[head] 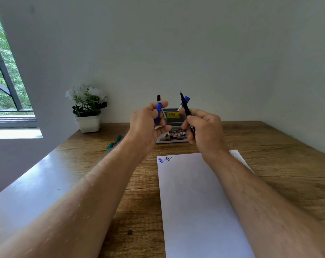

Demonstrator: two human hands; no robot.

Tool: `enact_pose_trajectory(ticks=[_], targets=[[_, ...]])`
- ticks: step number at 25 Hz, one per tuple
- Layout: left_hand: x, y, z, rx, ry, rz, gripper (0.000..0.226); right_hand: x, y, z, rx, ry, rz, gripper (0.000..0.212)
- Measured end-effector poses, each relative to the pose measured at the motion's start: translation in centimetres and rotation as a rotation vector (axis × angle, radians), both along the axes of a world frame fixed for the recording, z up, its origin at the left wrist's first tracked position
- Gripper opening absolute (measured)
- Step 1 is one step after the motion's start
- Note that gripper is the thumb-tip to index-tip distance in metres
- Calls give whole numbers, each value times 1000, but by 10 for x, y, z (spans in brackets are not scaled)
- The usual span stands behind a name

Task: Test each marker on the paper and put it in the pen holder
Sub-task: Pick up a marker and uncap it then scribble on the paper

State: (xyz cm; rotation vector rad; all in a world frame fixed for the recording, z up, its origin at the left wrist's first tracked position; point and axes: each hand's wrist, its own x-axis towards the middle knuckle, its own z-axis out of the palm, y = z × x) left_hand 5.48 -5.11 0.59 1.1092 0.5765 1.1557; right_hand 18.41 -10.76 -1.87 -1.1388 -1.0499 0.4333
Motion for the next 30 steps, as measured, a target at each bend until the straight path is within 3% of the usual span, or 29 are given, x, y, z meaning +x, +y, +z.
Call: enact_pose_trajectory(ticks=[2, 4, 10, 13, 16, 21, 26, 30], targets=[[-2, 1, -3, 42, 150, -16, 23, 0, -3, 2, 17, 1, -3, 42], [-5, 0, -2, 76, 313, -28, 7, 0, -7, 4, 32, 30, 5, 39], [-7, -5, 3, 385, 914, 39, 22, -4, -13, 0, -20, -30, -65, 14], [-6, -1, -3, 473, 1151, 12, 21, -4, -12, -4, -117, -95, -105, 42], [-4, 9, -12, 525, 1365, 23, 17, -5, -11, -9, -200, -175, -92, 36], [-6, 16, -13, 516, 1357, 59, 20, -3, -12, -11, -303, -228, 27, 24], [-7, 15, -15, 496, 1433, -49, 20, -1, -11, -14, -422, -368, 148, 11], [-7, 13, -14, 490, 1415, -93, 14, -2, -10, -15, -487, -419, 98, 15]])
